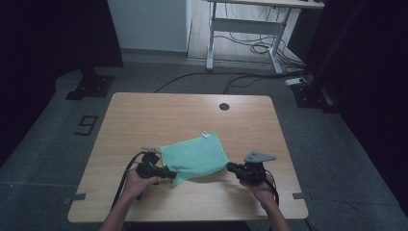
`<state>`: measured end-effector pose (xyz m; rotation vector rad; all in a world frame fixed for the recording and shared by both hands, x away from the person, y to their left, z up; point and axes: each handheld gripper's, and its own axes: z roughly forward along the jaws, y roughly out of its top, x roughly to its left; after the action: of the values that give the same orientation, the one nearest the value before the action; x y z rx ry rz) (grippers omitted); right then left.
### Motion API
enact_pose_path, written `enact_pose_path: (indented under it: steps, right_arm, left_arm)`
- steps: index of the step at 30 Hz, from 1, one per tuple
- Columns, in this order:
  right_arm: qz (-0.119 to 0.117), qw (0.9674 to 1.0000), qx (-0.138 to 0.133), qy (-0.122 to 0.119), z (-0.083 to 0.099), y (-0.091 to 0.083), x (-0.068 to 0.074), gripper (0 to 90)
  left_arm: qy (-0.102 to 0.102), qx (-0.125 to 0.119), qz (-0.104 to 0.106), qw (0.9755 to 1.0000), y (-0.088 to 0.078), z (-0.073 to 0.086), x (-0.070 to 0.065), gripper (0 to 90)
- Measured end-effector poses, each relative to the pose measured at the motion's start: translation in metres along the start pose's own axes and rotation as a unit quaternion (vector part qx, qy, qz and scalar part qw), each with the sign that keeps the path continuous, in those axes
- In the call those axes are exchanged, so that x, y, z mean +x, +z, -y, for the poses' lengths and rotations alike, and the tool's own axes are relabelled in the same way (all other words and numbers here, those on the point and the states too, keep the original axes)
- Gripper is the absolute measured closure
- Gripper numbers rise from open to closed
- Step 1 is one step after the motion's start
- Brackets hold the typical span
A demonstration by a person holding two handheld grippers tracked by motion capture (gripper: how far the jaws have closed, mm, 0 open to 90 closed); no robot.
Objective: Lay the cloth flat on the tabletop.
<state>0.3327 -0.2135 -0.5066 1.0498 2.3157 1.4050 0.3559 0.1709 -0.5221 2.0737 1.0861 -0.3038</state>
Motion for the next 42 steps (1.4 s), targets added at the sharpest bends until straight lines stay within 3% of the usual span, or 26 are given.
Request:
enact_pose_path:
  steps: [3,4,6,8,10,12,15,20,24,31,35,42]
  right_arm:
    - [-0.005,0.9999,0.008,-0.009,0.011,-0.001,0.009,74.9]
    - [-0.002,0.9998,0.014,-0.015,0.014,-0.002,0.012,70.6]
    - [0.003,0.9997,0.016,-0.019,0.017,-0.005,0.017,65.5]
    - [0.001,0.9998,0.012,-0.015,0.017,-0.01,0.019,58.4]
    - [-0.001,0.9999,0.008,-0.013,0.017,-0.013,0.02,56.0]
    - [-0.004,0.9999,-0.004,-0.014,0.013,-0.021,0.023,48.0]
    - [-0.001,0.9998,-0.009,-0.017,0.006,-0.022,0.023,44.8]
    - [0.006,1.0,0.003,-0.002,-0.008,0.005,0.006,42.9]
    - [0.018,0.9994,0.027,0.008,-0.012,0.036,-0.006,42.8]
    - [0.023,0.9982,0.056,0.001,-0.014,0.071,-0.007,43.0]
    - [0.044,0.9964,0.073,-0.001,-0.012,0.078,-0.007,43.5]
    - [0.053,0.9944,0.091,0.006,-0.003,0.079,-0.011,45.1]
  left_arm:
    - [0.006,-0.004,-0.019,0.9998,-0.003,0.006,-0.003,64.3]
    - [0.021,-0.007,-0.03,0.9993,-0.009,0.01,-0.009,59.8]
    - [0.033,-0.02,-0.053,0.9978,-0.016,0.012,-0.016,52.9]
    - [0.041,-0.037,-0.061,0.9966,-0.025,0.013,-0.02,44.9]
    - [0.046,-0.048,-0.067,0.9955,-0.029,0.014,-0.022,43.9]
    - [0.056,-0.062,-0.072,0.9939,-0.034,0.012,-0.024,43.2]
    - [0.061,-0.07,-0.075,0.9928,-0.032,0.006,-0.022,42.7]
    - [0.044,-0.083,-0.081,0.9923,-0.02,-0.012,-0.002,42.6]
    - [0.041,-0.075,-0.093,0.9919,-0.01,-0.021,0.01,43.2]
    - [0.026,-0.049,-0.132,0.9898,0.01,-0.034,0.031,44.4]
    - [0.024,-0.044,-0.135,0.9895,0.014,-0.036,0.037,45.5]
    - [0.032,-0.038,-0.135,0.9895,0.017,-0.045,0.04,45.8]
